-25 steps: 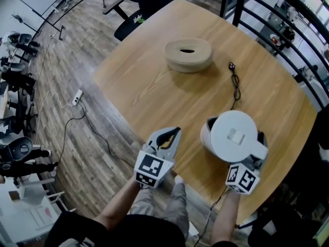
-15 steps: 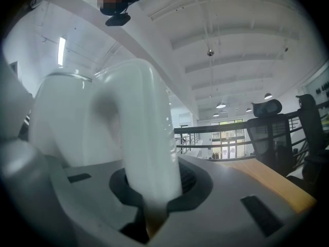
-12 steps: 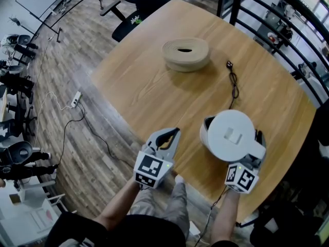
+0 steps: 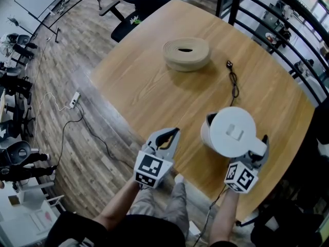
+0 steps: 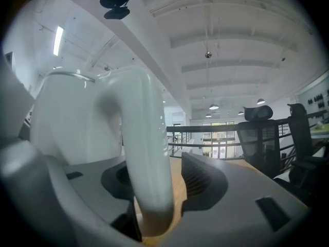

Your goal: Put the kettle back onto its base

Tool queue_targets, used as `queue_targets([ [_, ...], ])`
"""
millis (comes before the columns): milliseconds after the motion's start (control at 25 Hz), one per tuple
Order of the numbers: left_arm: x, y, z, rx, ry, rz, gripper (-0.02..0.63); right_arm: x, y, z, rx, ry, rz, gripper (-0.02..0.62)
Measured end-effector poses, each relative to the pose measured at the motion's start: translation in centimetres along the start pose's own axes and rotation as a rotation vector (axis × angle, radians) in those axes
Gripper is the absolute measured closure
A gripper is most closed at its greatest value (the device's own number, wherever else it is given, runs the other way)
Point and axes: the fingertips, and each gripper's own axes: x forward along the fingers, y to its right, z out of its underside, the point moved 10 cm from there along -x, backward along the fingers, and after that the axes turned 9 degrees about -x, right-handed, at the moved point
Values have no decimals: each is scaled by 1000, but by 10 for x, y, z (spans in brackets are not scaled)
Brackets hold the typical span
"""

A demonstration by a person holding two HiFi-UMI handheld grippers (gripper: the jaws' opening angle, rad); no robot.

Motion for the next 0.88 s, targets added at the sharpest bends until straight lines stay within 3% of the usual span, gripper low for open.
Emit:
queue_targets([
  [880, -29, 3, -26, 37, 49, 60, 609, -34, -3, -24, -11, -64, -12, 385],
])
